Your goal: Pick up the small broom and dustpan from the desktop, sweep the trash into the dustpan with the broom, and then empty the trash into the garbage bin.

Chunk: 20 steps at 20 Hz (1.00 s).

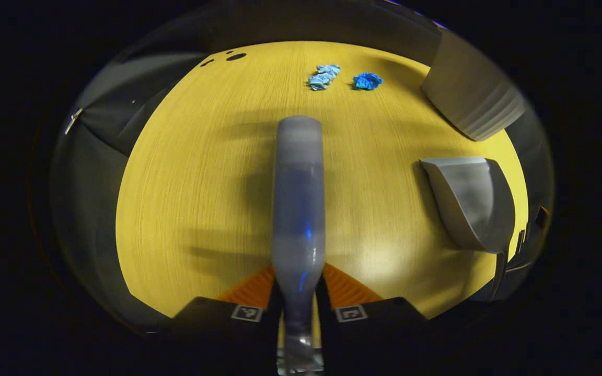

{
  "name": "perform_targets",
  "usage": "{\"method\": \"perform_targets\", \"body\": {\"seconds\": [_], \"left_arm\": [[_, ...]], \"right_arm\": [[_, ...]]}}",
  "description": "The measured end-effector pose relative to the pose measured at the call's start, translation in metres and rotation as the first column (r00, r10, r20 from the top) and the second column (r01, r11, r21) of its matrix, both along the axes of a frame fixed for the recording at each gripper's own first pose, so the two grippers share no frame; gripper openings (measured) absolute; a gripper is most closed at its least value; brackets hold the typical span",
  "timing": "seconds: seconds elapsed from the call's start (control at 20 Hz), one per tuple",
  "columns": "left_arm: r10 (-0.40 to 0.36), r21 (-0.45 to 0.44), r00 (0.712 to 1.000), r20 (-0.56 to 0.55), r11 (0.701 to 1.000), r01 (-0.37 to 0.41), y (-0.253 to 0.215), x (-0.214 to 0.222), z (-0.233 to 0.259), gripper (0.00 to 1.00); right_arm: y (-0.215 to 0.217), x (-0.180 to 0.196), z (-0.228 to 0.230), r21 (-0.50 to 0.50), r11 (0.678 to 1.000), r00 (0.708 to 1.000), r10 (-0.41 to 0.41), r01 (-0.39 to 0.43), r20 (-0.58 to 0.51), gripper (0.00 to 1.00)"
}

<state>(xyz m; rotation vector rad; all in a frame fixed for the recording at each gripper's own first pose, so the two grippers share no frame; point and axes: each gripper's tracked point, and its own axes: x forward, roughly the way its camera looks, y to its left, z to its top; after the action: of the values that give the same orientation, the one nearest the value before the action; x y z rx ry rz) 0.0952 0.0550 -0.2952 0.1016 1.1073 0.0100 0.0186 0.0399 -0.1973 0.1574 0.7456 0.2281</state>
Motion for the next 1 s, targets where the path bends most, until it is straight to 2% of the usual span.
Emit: {"method": "perform_targets", "body": {"seconds": [0.1,0.15,0.2,0.4,0.45,0.55,0.65,0.7,0.8,0.85,1.0], "left_arm": [[-0.004,-0.017,1.000,0.021,1.000,0.005,0.001,0.001,0.000,0.27],[-0.016,-0.024,0.999,0.037,1.000,0.016,0.001,0.002,0.001,0.33],[-0.023,-0.033,0.998,0.051,0.999,0.025,0.001,0.000,0.001,0.28],[-0.043,-0.057,0.994,0.105,0.997,0.049,0.006,-0.004,0.004,0.30],[-0.048,-0.060,0.991,0.125,0.997,0.056,0.008,-0.004,0.008,0.27],[-0.054,-0.071,0.986,0.156,0.995,0.066,0.014,-0.008,0.015,0.26],[-0.039,-0.117,0.983,0.180,0.991,0.061,0.020,-0.018,0.028,0.26],[-0.037,-0.122,0.980,0.194,0.991,0.062,0.025,-0.022,0.035,0.29],[-0.036,-0.120,0.980,0.197,0.991,0.060,0.034,-0.030,0.041,0.23],[-0.022,-0.135,0.981,0.194,0.990,0.049,0.036,-0.035,0.045,0.26],[0.024,-0.206,0.977,0.214,0.978,0.021,0.038,-0.043,0.060,0.26]], "right_arm": [[0.000,-0.009,-0.010,-0.001,0.999,0.998,-0.037,0.037,-0.050,0.99],[-0.001,-0.012,-0.011,-0.002,0.999,0.996,-0.053,0.053,-0.067,0.99],[-0.002,-0.017,-0.014,-0.005,0.998,0.994,-0.069,0.069,-0.082,0.99],[-0.010,-0.035,-0.030,-0.024,0.986,0.975,-0.165,0.164,-0.148,0.99],[-0.009,-0.039,-0.034,-0.023,0.983,0.969,-0.184,0.183,-0.164,0.99],[-0.008,-0.042,-0.045,-0.041,0.977,0.958,-0.214,0.210,-0.190,0.99],[0.001,-0.042,-0.062,-0.057,0.973,0.948,-0.231,0.224,-0.216,0.99],[0.001,-0.039,-0.070,-0.079,0.969,0.944,-0.245,0.233,-0.221,0.99],[0.000,-0.032,-0.080,-0.124,0.963,0.943,-0.259,0.238,-0.208,0.99],[-0.002,-0.029,-0.086,-0.146,0.960,0.941,-0.265,0.238,-0.209,0.99],[-0.009,-0.017,-0.105,-0.199,0.946,0.932,-0.297,0.257,-0.207,0.99]]}}
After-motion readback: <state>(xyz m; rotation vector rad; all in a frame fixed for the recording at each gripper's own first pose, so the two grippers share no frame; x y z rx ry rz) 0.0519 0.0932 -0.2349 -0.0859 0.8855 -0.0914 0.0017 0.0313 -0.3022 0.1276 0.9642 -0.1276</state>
